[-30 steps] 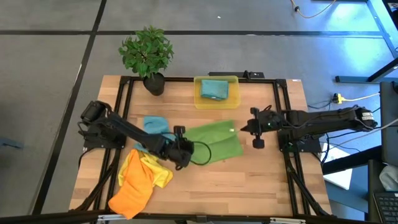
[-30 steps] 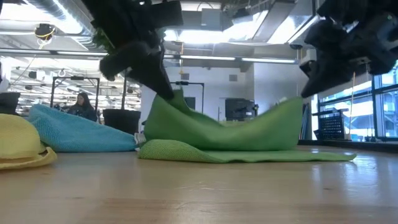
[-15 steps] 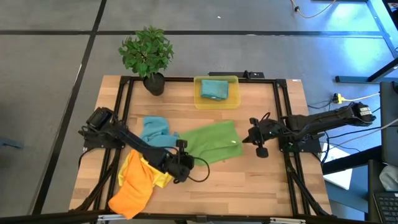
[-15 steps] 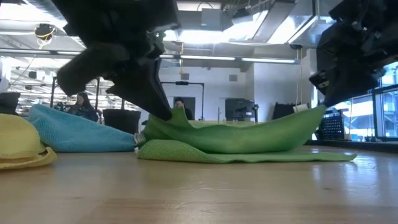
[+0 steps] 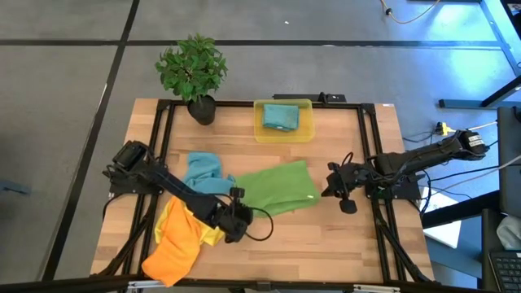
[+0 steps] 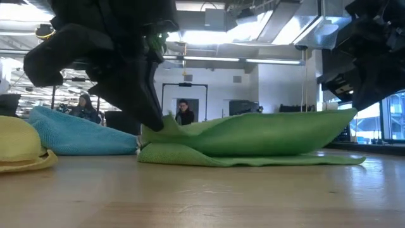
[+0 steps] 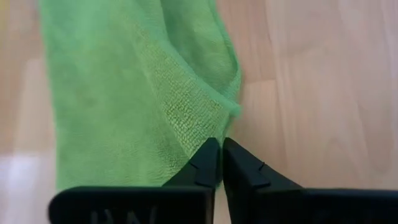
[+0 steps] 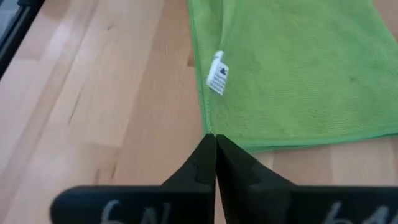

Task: Fold microfiber towels
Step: Fold the green microfiber towel

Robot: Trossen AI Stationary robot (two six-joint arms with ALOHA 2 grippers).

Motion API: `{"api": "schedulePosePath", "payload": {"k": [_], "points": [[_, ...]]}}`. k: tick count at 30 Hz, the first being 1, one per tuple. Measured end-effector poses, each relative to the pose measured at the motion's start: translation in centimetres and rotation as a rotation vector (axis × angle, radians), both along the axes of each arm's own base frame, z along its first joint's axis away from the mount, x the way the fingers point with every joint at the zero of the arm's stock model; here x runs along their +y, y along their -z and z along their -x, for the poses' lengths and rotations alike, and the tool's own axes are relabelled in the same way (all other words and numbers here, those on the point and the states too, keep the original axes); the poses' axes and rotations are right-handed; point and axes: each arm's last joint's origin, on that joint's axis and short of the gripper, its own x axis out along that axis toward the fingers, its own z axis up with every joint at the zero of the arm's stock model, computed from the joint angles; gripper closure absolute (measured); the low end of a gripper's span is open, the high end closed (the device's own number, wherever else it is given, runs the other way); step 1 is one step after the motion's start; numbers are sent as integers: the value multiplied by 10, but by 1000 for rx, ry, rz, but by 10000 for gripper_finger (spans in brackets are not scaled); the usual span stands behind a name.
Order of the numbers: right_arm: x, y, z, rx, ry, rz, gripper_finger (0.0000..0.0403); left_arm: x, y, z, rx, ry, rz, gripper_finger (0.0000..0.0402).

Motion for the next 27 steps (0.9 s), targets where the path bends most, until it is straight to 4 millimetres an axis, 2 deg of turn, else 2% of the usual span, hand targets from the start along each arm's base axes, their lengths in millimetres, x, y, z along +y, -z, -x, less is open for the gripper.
{"api": "schedulePosePath", "payload": {"k": [11, 19, 22, 27], "points": [[0, 1, 1, 15, 14, -11, 308, 2, 1, -1, 29, 12, 64, 310], [-1, -2, -2, -24, 37, 4, 263, -8, 3, 3, 120, 0, 339, 305], [0, -2, -8, -128, 70, -1, 262, -9, 1, 4, 92, 0, 285, 310], [1, 8, -13, -280, 68, -30, 261, -8, -5, 1, -11, 23, 132, 318]]}}
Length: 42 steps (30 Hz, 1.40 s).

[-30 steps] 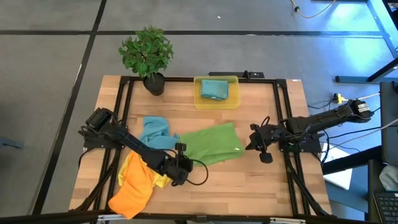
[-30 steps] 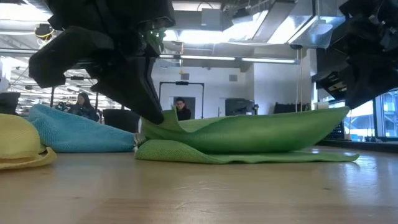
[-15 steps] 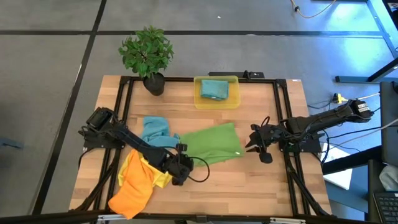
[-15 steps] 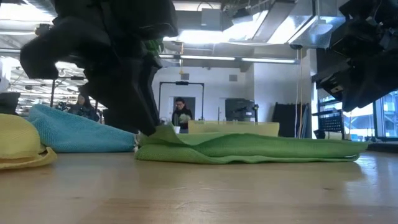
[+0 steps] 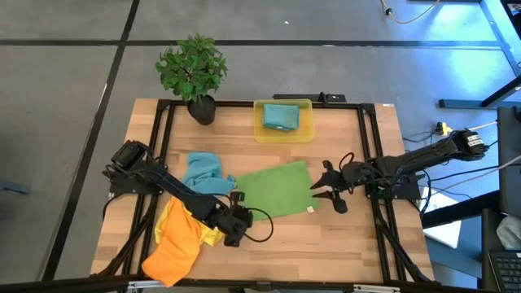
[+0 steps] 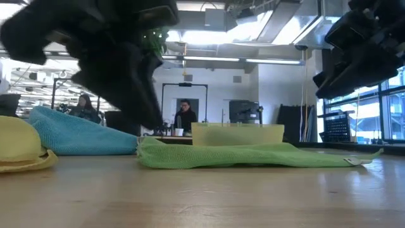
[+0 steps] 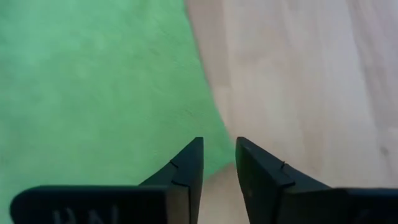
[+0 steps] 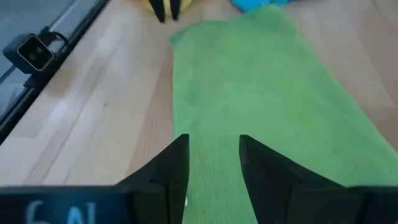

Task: Fold microfiber towels
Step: Fold the green microfiber towel

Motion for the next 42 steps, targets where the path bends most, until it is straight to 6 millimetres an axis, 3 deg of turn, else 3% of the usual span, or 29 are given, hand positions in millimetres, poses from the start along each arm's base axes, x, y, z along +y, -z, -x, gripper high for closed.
{"api": "schedulePosePath", "payload": {"k": [5, 7, 12, 18, 21, 26, 35, 42], "points": [[-4, 9, 0, -1, 86, 57, 261, 6, -6, -5, -79, -30, -116, 323], [-5, 8, -2, -27, 140, 88, 261, 6, -12, -15, -183, -20, -79, 323], [-4, -9, -10, -220, 139, 78, 262, -12, -46, -36, -518, 272, 49, 325], [2, -18, -11, -309, -19, 14, 282, -5, -39, -35, -464, 239, 11, 339], [4, -16, -11, -291, -36, -8, 294, -9, -33, -31, -543, 260, 69, 348], [7, -16, -15, -321, -46, 10, 308, -7, -23, -4, -731, 232, 32, 365], [10, -24, -27, -499, -43, 26, 312, 27, 6, 67, -992, -30, 164, 399], [10, -17, -39, -544, 66, 51, 312, 40, 14, 78, -1000, -68, 184, 394]]}}
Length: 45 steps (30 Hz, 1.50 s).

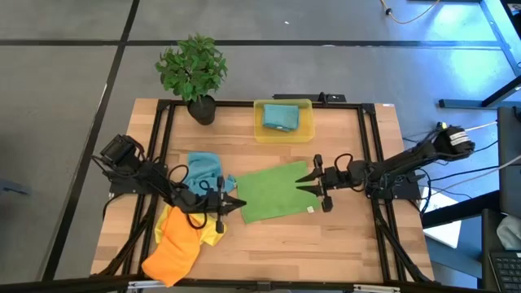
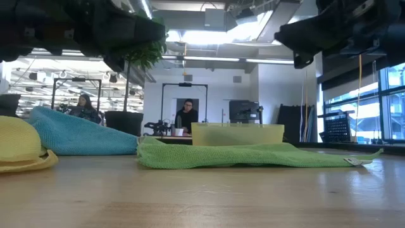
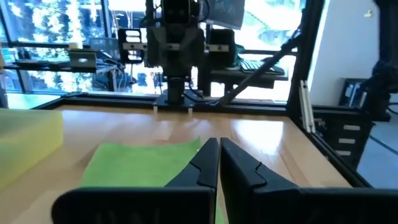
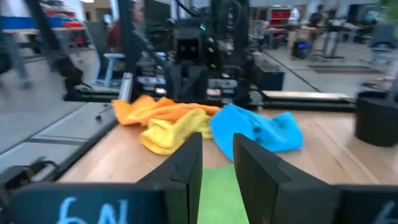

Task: Fold microfiber towels
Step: Fold the green microfiber towel

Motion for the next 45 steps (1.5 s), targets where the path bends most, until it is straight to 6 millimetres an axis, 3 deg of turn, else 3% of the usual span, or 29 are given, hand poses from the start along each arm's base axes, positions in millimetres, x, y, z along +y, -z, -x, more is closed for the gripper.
{"api": "schedulePosePath", "payload": {"k": [6, 12, 14, 17, 21, 27, 34, 39, 45], "points": [[2, 11, -8, 1, 3, -9, 312, 2, 0, -1, 3, -8, 3, 393], [2, 27, -12, 107, 57, -97, 316, 2, 2, -1, 16, -6, 62, 400], [2, 32, -17, 208, 90, -156, 336, 2, 4, -1, 29, -6, 98, 398], [4, 36, -28, 413, 146, -113, 386, 3, 10, -1, 72, -35, 154, 400], [5, 26, -41, 575, 214, -47, 389, 3, 21, -3, 183, -96, 137, 400], [18, 16, -45, 657, 140, -14, 398, -1, 27, -14, 343, -153, 137, 401], [31, 7, -35, 760, 56, -99, 380, 2, 10, -51, 576, -119, 56, 401], [31, 11, -28, 840, 106, -82, 396, 26, -14, -79, 778, -139, 55, 401], [22, 19, -20, 968, 198, -124, 397, 57, -33, -93, 920, -156, 103, 401]]}}
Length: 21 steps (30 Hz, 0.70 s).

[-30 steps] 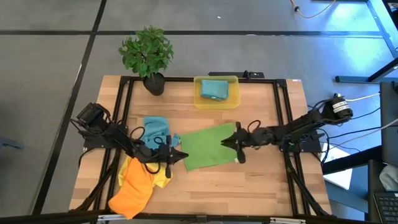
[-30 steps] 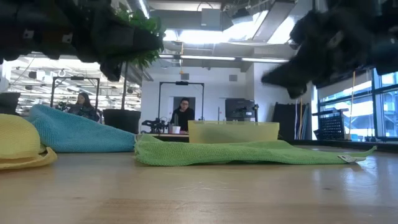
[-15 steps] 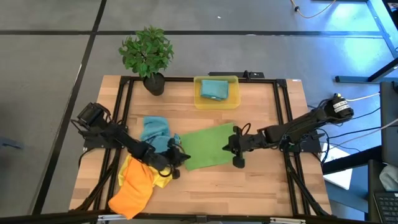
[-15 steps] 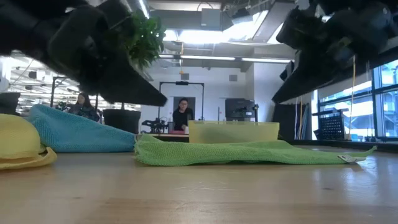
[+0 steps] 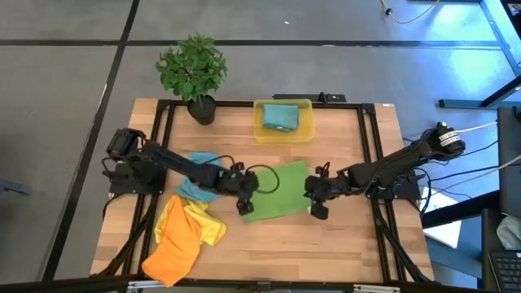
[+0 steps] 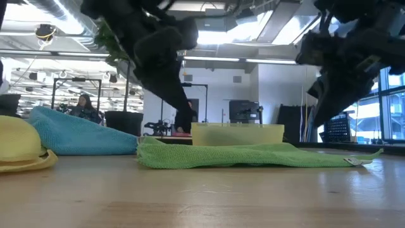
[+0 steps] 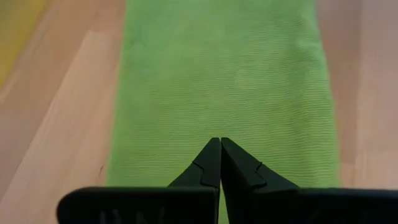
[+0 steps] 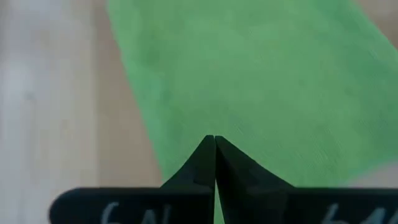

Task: Fold microfiber towels
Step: Fold the green microfiber towel

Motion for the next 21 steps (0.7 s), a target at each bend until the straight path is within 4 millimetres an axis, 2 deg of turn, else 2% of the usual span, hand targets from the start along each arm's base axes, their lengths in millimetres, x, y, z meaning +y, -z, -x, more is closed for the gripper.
{"api": "schedulePosePath", "payload": {"k": [3, 7, 14, 21], "points": [[-2, 8, 1, 19, 46, 0, 399, 11, 7, 1, 48, -33, 25, 401], [-3, 25, 5, 84, 56, 1, 400, 13, 22, 10, 117, -51, 56, 401], [-13, 41, 3, 159, 136, -7, 401, 3, 28, 15, 137, -63, 133, 401], [-32, 46, -2, 183, 188, 13, 401, -4, 50, 12, 206, -59, 195, 401]]}}
